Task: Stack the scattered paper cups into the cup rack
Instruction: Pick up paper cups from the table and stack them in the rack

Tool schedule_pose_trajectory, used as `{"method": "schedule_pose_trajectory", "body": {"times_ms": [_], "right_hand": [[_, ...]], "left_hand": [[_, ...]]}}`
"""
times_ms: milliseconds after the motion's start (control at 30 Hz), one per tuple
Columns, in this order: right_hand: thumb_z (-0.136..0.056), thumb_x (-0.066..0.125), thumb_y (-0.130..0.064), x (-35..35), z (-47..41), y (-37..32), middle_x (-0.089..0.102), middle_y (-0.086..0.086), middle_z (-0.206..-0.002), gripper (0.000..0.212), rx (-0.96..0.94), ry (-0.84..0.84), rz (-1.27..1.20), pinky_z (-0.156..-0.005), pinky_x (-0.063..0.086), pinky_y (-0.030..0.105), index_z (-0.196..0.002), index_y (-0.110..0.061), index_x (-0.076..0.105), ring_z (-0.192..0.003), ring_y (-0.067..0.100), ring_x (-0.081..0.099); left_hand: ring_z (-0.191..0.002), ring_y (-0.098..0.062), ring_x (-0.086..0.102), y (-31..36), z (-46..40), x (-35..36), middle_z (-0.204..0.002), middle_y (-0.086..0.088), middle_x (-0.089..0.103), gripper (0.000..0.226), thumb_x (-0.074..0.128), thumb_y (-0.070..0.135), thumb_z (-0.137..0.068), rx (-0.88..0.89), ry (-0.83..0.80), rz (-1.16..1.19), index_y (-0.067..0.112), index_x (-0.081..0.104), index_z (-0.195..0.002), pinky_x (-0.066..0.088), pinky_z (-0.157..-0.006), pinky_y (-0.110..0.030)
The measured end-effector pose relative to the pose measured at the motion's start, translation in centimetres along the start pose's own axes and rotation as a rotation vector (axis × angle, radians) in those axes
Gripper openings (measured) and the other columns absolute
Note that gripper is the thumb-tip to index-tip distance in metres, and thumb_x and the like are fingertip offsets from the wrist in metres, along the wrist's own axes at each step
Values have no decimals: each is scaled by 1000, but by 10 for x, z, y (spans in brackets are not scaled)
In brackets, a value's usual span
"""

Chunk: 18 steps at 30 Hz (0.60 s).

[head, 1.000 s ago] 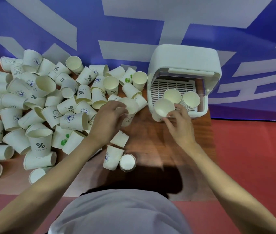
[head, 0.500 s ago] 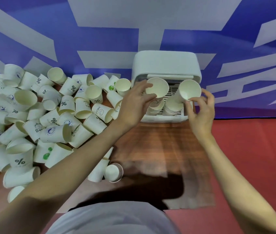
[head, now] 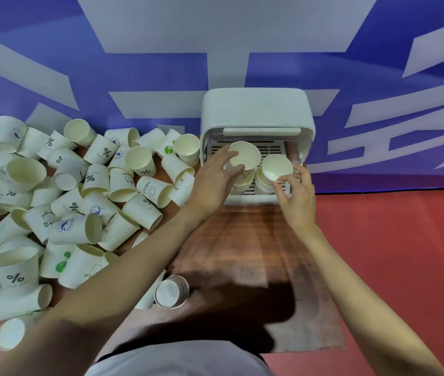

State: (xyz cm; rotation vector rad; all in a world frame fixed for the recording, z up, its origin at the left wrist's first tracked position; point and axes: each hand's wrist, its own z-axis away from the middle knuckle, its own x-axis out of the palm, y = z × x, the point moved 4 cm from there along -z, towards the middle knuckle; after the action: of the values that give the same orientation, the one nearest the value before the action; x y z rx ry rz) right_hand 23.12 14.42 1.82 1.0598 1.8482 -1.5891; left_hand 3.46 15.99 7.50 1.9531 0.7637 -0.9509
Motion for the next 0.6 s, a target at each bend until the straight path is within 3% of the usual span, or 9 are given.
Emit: {"method": "schedule_pose_trajectory", "body": {"times_ms": [133,433,600], "right_hand": [[-86,68,-17,4,-1,2,49,18,-131,17,11,-43,19,-97,44,53,-95,-2,68,-113,31,55],[-89,65,-24,12,-4,7,48,11,-138,23,44,-125,113,-105,34,45,-100,-4,68,-126,28,45],[-91,61,-26,14,-5,7,43,9,-144,27,84,-178,156,-105,34,46,-107,-5,67,-132,28,39]], "left_hand": [[-111,-39,60,-3,-6,8,-111,-20,67,7,70,9,-81,41,-15,-23,6,76,-85,53,-85,-42],[-137,-34,34,-31,9,55,-141,-18,46,22,52,11,-94,-21,-383,-122,9,69,-109,36,-107,-42],[-135,-36,36,-30,13,56,-143,-22,42,21,53,12,-93,-37,-360,-74,2,70,-102,34,-108,-37]]}}
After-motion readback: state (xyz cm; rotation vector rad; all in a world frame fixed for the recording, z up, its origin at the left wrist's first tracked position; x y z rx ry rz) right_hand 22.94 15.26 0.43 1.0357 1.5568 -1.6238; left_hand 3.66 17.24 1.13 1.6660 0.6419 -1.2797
